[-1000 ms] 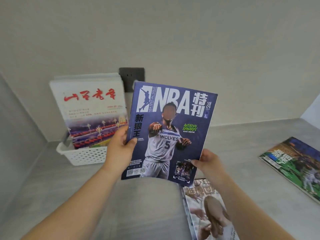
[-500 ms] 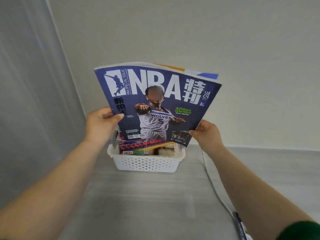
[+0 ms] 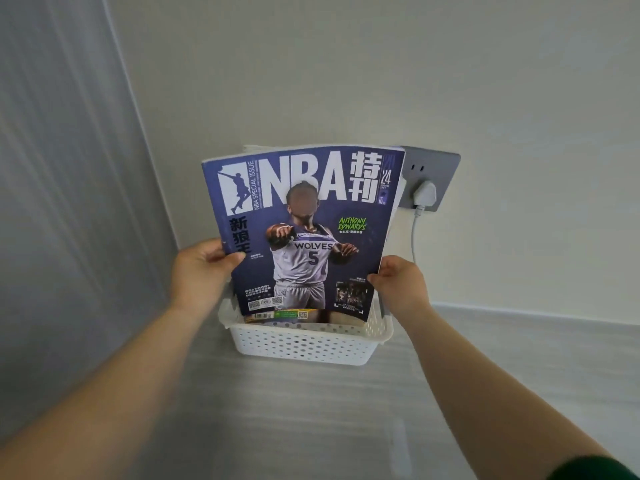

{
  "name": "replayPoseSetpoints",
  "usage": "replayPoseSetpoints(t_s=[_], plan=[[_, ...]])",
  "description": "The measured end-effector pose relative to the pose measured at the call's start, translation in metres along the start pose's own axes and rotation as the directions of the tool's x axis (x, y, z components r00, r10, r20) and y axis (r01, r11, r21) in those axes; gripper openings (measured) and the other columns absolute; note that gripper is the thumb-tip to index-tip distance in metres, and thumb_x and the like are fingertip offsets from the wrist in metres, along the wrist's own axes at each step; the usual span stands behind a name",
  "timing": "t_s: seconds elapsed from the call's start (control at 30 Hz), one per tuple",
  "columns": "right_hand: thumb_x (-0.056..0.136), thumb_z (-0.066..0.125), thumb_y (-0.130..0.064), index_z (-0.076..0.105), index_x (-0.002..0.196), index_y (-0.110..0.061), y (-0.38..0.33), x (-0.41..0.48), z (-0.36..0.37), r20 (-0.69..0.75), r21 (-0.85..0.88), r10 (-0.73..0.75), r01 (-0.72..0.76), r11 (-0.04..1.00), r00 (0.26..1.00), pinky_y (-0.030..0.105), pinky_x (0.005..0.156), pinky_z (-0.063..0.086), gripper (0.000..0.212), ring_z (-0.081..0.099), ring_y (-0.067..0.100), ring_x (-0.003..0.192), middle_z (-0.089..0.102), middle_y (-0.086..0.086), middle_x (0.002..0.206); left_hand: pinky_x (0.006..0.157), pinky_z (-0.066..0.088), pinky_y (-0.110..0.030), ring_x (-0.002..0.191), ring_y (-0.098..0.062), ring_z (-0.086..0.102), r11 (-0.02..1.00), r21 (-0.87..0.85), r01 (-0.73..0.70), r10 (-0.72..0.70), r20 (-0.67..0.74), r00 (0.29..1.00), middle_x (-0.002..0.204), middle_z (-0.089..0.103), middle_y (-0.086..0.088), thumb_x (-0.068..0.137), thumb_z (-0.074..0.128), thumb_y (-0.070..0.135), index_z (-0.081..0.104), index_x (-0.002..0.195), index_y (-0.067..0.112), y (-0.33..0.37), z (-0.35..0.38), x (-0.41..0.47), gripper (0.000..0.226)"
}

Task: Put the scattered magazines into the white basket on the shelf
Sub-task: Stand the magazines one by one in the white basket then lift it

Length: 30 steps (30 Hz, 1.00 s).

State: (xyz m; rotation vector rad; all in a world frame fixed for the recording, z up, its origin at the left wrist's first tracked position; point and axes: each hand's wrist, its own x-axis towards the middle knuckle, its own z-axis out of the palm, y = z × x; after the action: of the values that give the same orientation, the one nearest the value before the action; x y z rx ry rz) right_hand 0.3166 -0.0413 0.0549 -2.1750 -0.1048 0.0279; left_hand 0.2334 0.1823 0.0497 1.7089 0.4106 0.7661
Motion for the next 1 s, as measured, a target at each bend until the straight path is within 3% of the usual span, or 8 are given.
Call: replayPoseSetpoints(t_s=[0.17,0.33,0.43,0.53,0.6,0.7,0.83,1.0], plan=[[0.078,0.055,-0.002,0.044,0.055,-0.020,0.018,0.000,0.008,0.023,-0.079,0.042,-0.040,0.996,0.999,0.025,0.052,0.036,0.032,0.048,0.024,0.059,0.059,0.005,0.070,0.052,0.042,0.003,0.047,0.019,0.052,0.999,0.026,0.044,-0.043,-0.029,0.999,0.093,0.062,-0.001,0.075,0.061,-0.006,0.064,0.102,0.002,-0.018,0.013,-0.003,0.028],[0.078,0.054,0.001,0.046,0.059,-0.015,0.029,0.003,0.008,0.025,-0.070,0.088,-0.086,0.994,0.996,0.026,0.066,0.036,0.026,0.050,0.026,0.074,0.066,0.020,0.090,0.060,0.043,0.000,0.065,-0.001,0.054,0.994,0.073,0.078,-0.073,-0.069,0.995,0.093,0.064,-0.005,0.076,0.061,-0.003,0.065,0.100,0.004,-0.020,0.024,-0.004,0.026],[0.079,0.052,0.002,0.055,0.083,-0.012,0.028,0.004,0.010,0.012,-0.009,0.076,-0.076,0.997,0.997,0.028,0.070,0.040,0.015,0.053,0.026,0.082,0.063,0.017,0.109,0.082,0.041,-0.020,0.091,-0.019,0.057,0.992,0.102,0.080,-0.064,-0.149,0.987,0.112,0.062,-0.014,0.078,0.060,0.000,0.058,0.109,0.004,-0.018,0.025,-0.001,0.032],[0.081,0.053,0.002,0.035,0.132,-0.012,0.023,0.008,0.012,-0.014,0.194,0.052,-0.048,0.980,0.999,0.034,0.089,0.045,0.055,0.048,0.025,0.115,0.043,0.009,0.138,0.094,0.030,-0.023,0.122,-0.021,0.042,0.990,0.122,0.070,-0.055,-0.119,0.991,0.139,0.040,-0.010,0.078,0.062,0.003,0.034,0.132,0.011,-0.016,0.026,0.004,0.062],[0.081,0.054,0.003,0.022,0.139,-0.015,0.017,0.011,0.013,0.011,0.294,0.026,-0.028,0.955,1.000,0.040,0.097,0.044,0.069,0.042,0.026,0.124,0.038,0.008,0.141,0.100,0.025,-0.024,0.131,-0.019,0.033,0.992,0.084,0.099,-0.099,-0.004,0.995,0.146,0.031,-0.006,0.077,0.061,0.002,0.021,0.138,0.015,-0.014,0.028,0.009,0.074],[0.078,0.056,0.007,0.030,0.130,-0.013,0.008,0.016,0.016,0.109,0.439,-0.009,-0.040,0.898,0.994,0.036,0.082,0.048,0.062,0.054,0.022,0.100,0.054,0.010,0.123,0.107,0.033,-0.040,0.125,-0.023,0.041,0.988,-0.028,0.154,-0.148,0.148,0.978,0.139,0.043,-0.005,0.078,0.060,0.003,0.024,0.137,0.018,-0.009,0.031,0.016,0.071],[0.077,0.058,0.006,0.031,0.126,-0.011,0.000,0.022,0.019,0.165,0.501,0.002,-0.085,0.861,0.986,0.032,0.076,0.050,0.059,0.055,0.022,0.096,0.054,0.002,0.106,0.085,0.039,-0.028,0.092,-0.010,0.055,0.981,-0.115,0.156,-0.131,0.200,0.971,0.103,0.056,0.008,0.079,0.059,0.004,0.034,0.129,0.022,-0.005,0.034,0.018,0.058],[0.076,0.058,0.009,0.027,0.128,-0.010,-0.005,0.024,0.022,0.141,0.490,-0.036,-0.038,0.871,0.989,0.031,0.075,0.051,0.063,0.056,0.021,0.096,0.054,0.000,0.103,0.087,0.039,-0.031,0.098,-0.016,0.053,0.960,-0.182,0.213,-0.177,0.194,0.965,0.109,0.055,0.003,0.082,0.055,0.005,0.035,0.128,0.019,-0.009,0.035,0.022,0.052]])
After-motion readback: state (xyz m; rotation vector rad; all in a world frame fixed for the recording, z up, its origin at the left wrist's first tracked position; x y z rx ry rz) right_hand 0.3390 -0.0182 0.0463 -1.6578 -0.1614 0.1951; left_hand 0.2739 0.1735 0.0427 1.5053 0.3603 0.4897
